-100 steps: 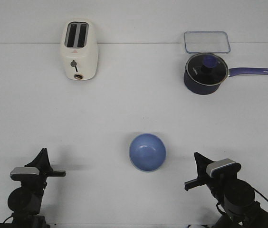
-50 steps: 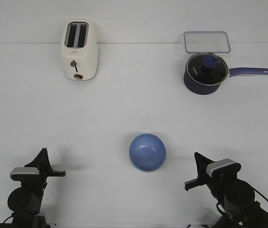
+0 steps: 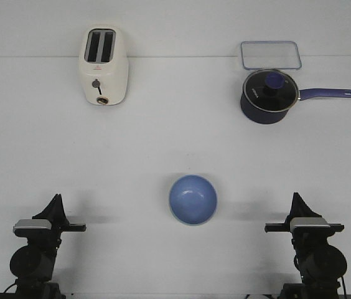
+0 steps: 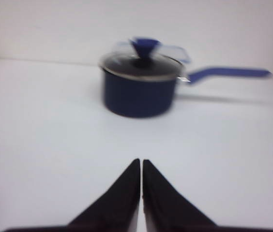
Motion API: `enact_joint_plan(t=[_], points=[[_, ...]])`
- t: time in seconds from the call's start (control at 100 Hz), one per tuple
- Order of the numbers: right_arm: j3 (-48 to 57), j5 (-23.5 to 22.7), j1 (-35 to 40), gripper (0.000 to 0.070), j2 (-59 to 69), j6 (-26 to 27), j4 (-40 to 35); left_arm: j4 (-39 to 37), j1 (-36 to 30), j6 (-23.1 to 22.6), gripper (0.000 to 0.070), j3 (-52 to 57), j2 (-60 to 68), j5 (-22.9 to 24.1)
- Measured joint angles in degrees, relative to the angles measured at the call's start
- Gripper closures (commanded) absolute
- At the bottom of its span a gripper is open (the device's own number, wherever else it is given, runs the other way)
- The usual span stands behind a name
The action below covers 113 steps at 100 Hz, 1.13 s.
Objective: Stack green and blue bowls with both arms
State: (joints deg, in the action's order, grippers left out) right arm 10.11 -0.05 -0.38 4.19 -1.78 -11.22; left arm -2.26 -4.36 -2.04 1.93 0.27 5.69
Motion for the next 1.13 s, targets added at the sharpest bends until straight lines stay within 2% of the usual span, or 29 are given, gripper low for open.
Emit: enact_joint_plan(t=[0.29,1.13], points=[[-9.22,-0.39,-1.11,0.069,-3.85,0.07,2.93,0.04,0.0,0.0,0.0685,0.0,0.0,-0.02],[-9.25,-0.35,-1.11,0.069,-4.15,0.09,4.7,-0.02,0.0,0.02,0.0686,0.0,0.0,-0.02]])
